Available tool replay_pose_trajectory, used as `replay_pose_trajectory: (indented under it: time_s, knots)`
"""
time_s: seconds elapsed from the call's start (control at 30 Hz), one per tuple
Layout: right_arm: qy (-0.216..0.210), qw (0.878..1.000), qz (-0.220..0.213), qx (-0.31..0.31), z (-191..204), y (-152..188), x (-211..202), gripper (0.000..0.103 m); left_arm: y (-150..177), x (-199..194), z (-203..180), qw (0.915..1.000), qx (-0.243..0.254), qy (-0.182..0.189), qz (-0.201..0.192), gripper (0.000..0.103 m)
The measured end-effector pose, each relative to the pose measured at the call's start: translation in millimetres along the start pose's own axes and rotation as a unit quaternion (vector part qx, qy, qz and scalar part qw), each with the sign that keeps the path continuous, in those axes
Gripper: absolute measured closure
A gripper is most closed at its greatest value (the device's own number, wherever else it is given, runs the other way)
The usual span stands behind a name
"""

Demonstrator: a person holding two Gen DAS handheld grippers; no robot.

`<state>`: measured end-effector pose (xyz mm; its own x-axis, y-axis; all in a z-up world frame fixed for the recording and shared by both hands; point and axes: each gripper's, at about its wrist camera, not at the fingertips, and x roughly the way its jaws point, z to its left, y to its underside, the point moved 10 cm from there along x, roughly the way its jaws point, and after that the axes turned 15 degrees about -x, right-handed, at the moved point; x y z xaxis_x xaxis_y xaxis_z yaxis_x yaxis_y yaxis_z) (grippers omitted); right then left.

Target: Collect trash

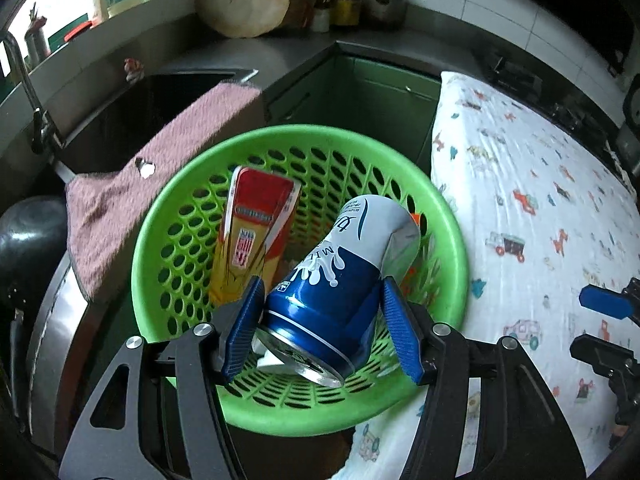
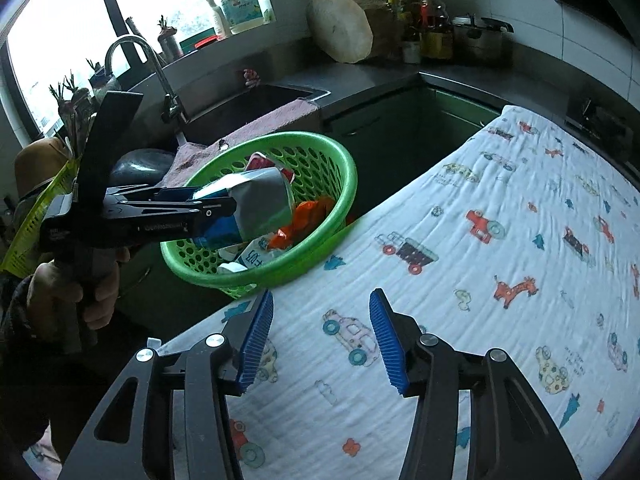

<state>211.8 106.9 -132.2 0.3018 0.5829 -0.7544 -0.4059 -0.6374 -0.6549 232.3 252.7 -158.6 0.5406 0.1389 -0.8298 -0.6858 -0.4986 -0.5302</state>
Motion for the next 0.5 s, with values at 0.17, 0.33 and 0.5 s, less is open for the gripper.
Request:
replay_pose_trajectory:
  time_s: [0.17, 0.33, 0.5]
  knots:
    - [-0.003, 1.000, 0.005, -0.002, 5, 6, 1, 0.046, 7, -7, 0, 1.0000, 0.002, 0.002, -0.003, 0.034]
    - [0.005, 1.000, 0.007, 0.001, 4, 14, -6, 0.039, 12, -18, -6, 1.0000, 0.003, 0.007, -0.006, 0.029]
    - [0.018, 1.000, 0.003, 0.007, -2, 22, -20, 0.031, 18, -37, -15, 0.9997, 0.016, 0.010, -0.013, 0.024]
